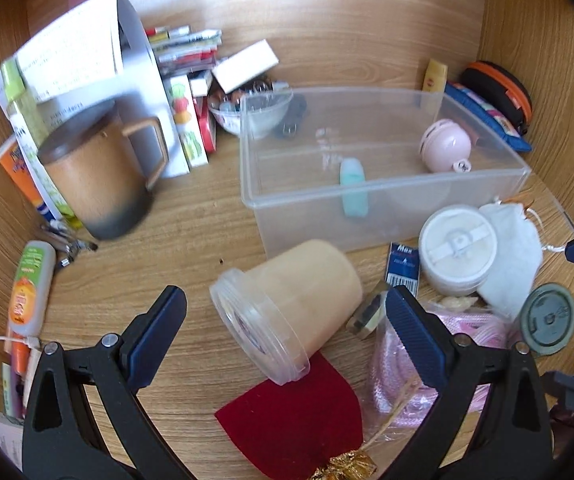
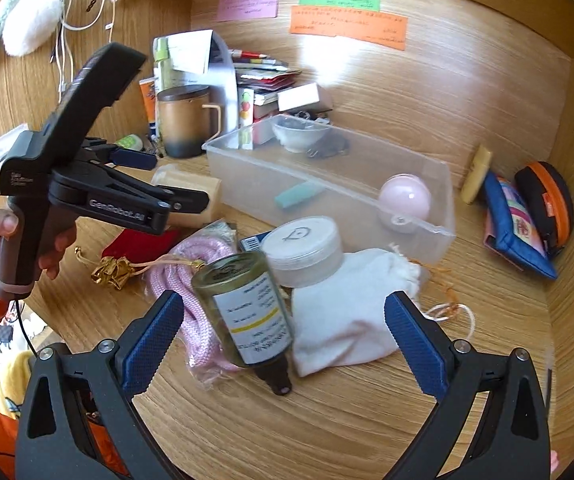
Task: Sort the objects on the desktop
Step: 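Grasp the cream plastic jar with the left gripper while the right grasps the green bottle, then lift and carry the jar and green bottle over the clear box with both grippers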
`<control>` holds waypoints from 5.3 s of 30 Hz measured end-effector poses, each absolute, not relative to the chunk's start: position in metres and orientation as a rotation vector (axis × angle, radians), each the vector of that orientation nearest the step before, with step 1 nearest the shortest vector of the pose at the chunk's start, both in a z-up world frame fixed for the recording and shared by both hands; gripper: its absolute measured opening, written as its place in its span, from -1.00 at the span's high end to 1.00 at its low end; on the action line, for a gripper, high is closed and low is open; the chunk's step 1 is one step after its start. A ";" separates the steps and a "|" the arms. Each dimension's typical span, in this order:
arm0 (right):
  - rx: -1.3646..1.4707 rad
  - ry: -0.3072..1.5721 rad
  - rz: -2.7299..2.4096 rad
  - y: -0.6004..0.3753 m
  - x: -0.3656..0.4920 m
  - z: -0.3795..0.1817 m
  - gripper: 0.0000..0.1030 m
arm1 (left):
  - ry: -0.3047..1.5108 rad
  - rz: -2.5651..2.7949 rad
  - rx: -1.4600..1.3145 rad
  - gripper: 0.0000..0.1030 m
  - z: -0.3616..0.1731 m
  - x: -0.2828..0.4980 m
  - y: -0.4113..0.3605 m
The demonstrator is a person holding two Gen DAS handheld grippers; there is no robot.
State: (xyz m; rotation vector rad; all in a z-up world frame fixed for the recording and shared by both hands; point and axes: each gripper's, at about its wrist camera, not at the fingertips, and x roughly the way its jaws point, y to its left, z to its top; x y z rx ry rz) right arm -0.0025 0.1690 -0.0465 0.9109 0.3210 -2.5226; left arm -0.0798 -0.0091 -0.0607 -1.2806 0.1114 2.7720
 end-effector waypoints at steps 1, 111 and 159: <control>0.913 0.320 -2.515 0.167 -0.003 -0.048 -0.93 | 0.112 2.766 -1.293 -0.97 -0.064 -0.081 -0.009; 0.849 0.217 -2.567 0.172 -0.132 0.023 0.27 | -0.100 2.993 -1.172 -0.64 -0.065 -0.084 -0.078; 1.047 0.183 -2.475 0.179 -0.196 -0.043 0.26 | 0.152 2.665 -1.149 -0.64 -0.049 -0.181 0.028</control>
